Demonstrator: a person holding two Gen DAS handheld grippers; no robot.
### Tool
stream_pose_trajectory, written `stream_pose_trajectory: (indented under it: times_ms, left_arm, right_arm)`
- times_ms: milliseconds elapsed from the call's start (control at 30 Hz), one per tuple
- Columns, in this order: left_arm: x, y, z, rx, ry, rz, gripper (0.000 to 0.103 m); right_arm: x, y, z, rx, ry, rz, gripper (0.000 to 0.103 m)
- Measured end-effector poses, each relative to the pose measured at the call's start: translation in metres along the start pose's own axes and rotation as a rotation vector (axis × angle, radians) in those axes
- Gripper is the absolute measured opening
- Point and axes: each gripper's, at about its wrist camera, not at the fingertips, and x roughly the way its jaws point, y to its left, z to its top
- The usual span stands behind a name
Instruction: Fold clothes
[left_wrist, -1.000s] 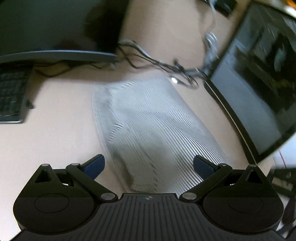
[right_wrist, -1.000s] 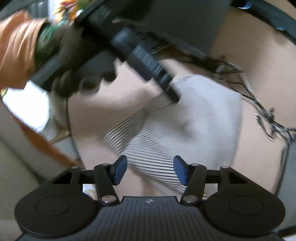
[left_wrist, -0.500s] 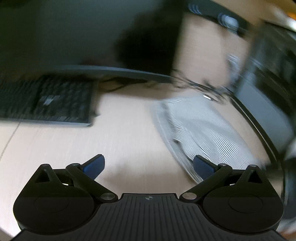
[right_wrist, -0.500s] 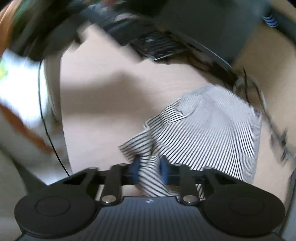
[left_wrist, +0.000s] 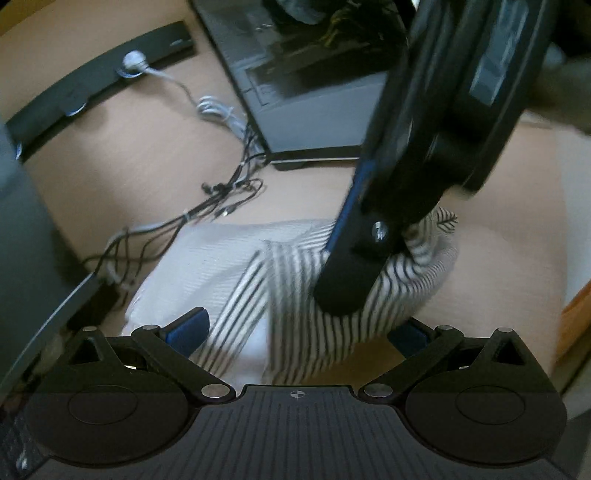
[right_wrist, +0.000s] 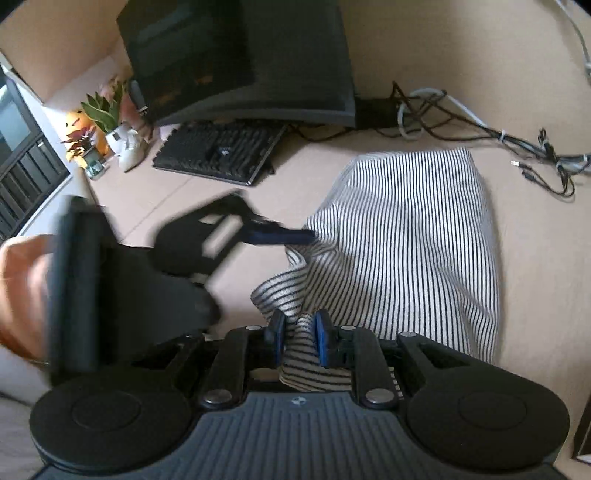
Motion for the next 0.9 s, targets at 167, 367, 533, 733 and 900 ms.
stream_pose_trajectory:
  times_ms: [167, 367, 533, 733, 900]
  left_arm:
    - [0.009, -0.011, -0.002, 0.046, -0.010, -0.102, 0.065]
    - [0.009, 0.027, -0.001, -0.236, -0.009, -0.227, 0.046]
    - [0.009, 0.068, 0.004, -0.498, -0.005, -0.278, 0.046]
    - [0.005, 0.083, 0.008, -0.595, 0.013, -0.279, 0.046]
    - [-0.002, 0.088, 0.001, -0.608, 0.034, -0.255, 0.046]
  right_arm:
    - [-0.043, -0.008, 0.000, -0.038, -0.095, -0.080, 0.027]
    - [-0.076, -0.024, -0.024, -0.211, -0.096, -0.358, 0.061]
    - [-0.038, -0.027, -0.064, -0.370, 0.027, -0.436, 0.069]
    - [0.020, -0.009, -0.081, -0.701, -0.019, -0.591, 0.070]
    - [0.044, -0.004, -0.063, -0.761, -0.054, -0.564, 0.063]
